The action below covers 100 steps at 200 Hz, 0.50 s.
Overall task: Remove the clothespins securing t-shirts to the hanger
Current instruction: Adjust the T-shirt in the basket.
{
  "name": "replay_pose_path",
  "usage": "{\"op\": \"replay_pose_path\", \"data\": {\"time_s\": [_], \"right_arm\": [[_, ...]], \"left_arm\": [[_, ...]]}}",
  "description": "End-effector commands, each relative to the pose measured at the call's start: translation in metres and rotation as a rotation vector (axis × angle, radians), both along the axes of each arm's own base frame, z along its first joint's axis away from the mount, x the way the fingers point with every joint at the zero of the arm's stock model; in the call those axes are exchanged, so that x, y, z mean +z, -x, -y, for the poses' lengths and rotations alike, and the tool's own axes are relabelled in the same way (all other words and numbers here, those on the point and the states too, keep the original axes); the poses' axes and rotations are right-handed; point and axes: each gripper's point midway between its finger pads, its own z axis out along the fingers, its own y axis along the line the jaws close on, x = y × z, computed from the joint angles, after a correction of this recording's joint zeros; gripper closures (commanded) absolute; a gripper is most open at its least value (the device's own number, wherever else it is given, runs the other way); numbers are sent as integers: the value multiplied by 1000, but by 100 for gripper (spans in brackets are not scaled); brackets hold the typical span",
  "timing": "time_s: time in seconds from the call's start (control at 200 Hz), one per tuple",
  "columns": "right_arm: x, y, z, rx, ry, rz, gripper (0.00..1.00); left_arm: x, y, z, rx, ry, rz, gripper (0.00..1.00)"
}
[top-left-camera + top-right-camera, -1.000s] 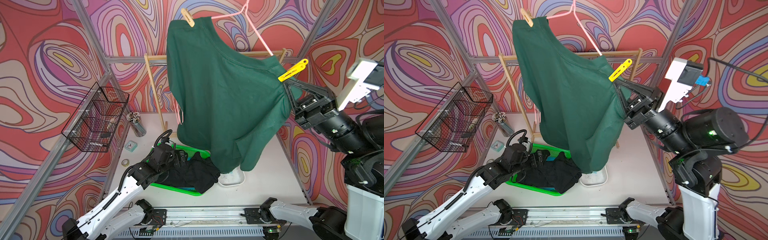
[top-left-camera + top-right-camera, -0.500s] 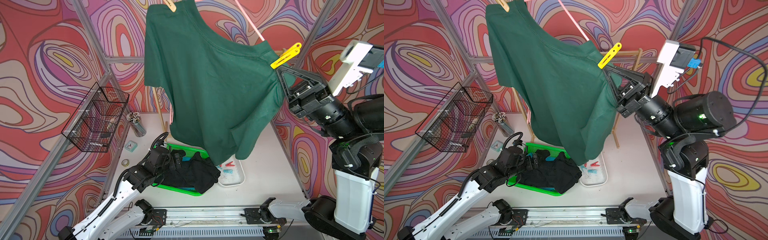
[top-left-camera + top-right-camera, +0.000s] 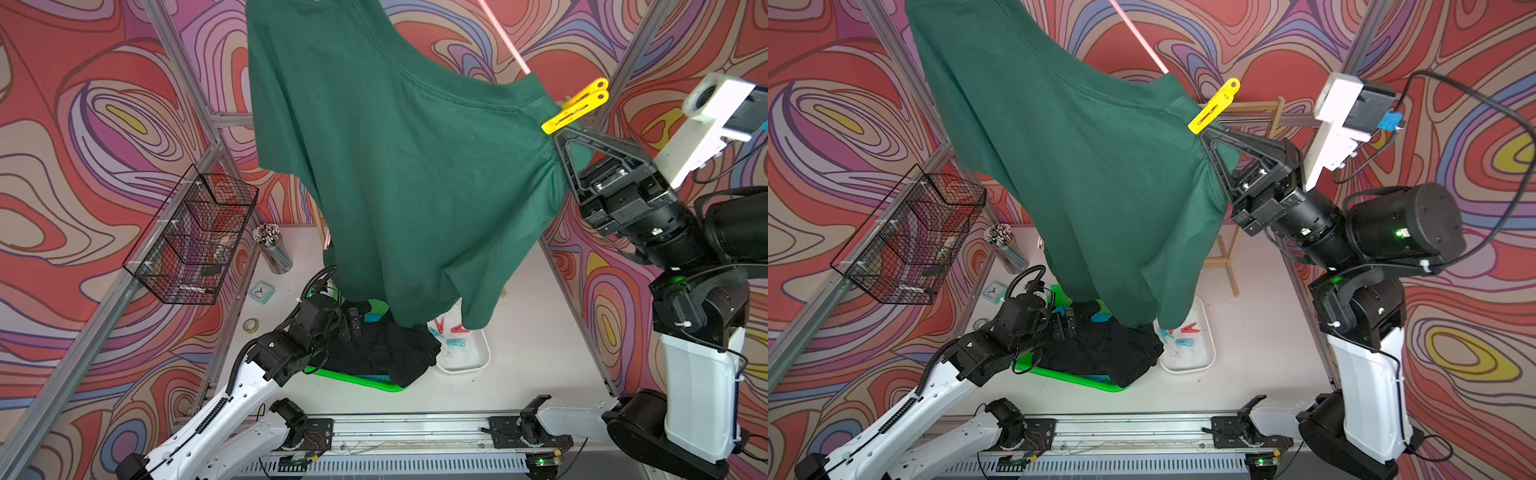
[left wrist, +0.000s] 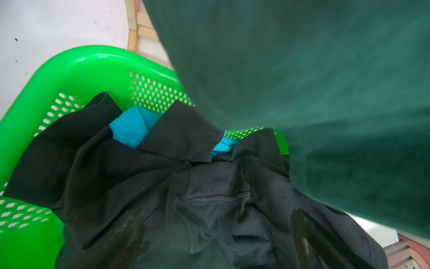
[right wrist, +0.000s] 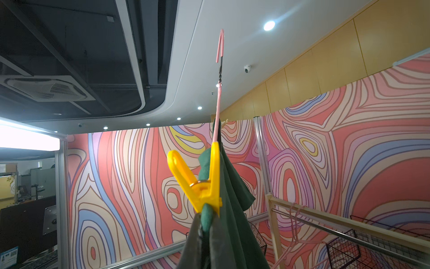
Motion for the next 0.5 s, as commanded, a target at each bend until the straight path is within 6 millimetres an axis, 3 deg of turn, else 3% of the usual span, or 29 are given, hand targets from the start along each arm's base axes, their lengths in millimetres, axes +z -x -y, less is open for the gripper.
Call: {"op": "replay_pose_path", "data": {"time_s": [0.0, 0.205, 0.496], "right_arm": [[13, 21, 11, 27, -58, 65, 100], [-17, 5, -5, 77, -1, -27, 100], [-61, -21, -35, 168, 81, -139, 100]], "left_arm": [[-1, 4, -8, 14, -4, 13, 0], [2, 15, -8, -16, 35, 34, 0], [-5, 39, -29, 38, 78, 48, 0]]}}
